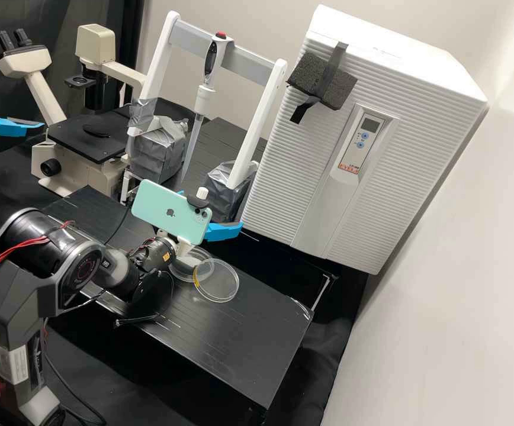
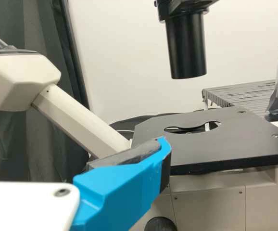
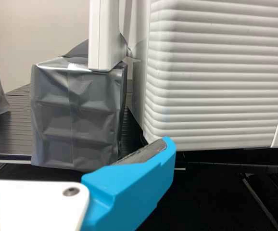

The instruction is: Open the bottle

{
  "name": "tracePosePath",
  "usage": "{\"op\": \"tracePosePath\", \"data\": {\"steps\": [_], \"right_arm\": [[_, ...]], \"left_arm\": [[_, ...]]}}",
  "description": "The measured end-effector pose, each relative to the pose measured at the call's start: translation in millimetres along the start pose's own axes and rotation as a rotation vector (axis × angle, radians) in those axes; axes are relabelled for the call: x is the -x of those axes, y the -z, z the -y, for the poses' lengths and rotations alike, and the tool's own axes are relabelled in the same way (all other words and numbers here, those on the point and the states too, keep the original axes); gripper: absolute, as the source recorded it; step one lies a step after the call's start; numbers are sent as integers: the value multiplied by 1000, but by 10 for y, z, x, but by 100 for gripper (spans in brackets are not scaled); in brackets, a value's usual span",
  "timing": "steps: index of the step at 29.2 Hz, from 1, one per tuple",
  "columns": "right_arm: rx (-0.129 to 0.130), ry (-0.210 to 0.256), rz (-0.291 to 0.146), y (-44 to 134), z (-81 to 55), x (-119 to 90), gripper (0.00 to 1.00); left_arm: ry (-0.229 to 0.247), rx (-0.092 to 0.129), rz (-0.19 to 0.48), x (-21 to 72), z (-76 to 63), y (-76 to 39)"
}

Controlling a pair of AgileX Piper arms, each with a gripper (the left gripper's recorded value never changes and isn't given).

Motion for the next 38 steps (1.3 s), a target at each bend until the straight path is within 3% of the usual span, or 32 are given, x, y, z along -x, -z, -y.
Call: {"op": "tracePosePath", "data": {"steps": [13, 16, 19, 22, 28, 33, 38], "right_arm": [[0, 0, 0, 0, 0, 0, 100], [0, 0, 0, 0, 0, 0, 100], [0, 0, 0, 0, 0, 0, 100], [0, 0, 0, 0, 0, 0, 100], [0, 0, 0, 0, 0, 0, 100], [0, 0, 0, 0, 0, 0, 100], [0, 0, 0, 0, 0, 0, 100]], "left_arm": [[0, 0, 0, 0, 0, 0], [4, -10, 19, 38, 1, -28], [4, -22, 64, 154, -20, -104], [-11, -20, 130, 270, -43, -190], [-26, 17, 286, 493, -53, -370], [4, 53, 397, 648, -9, -491], [23, 60, 460, 747, 25, -607]]}}
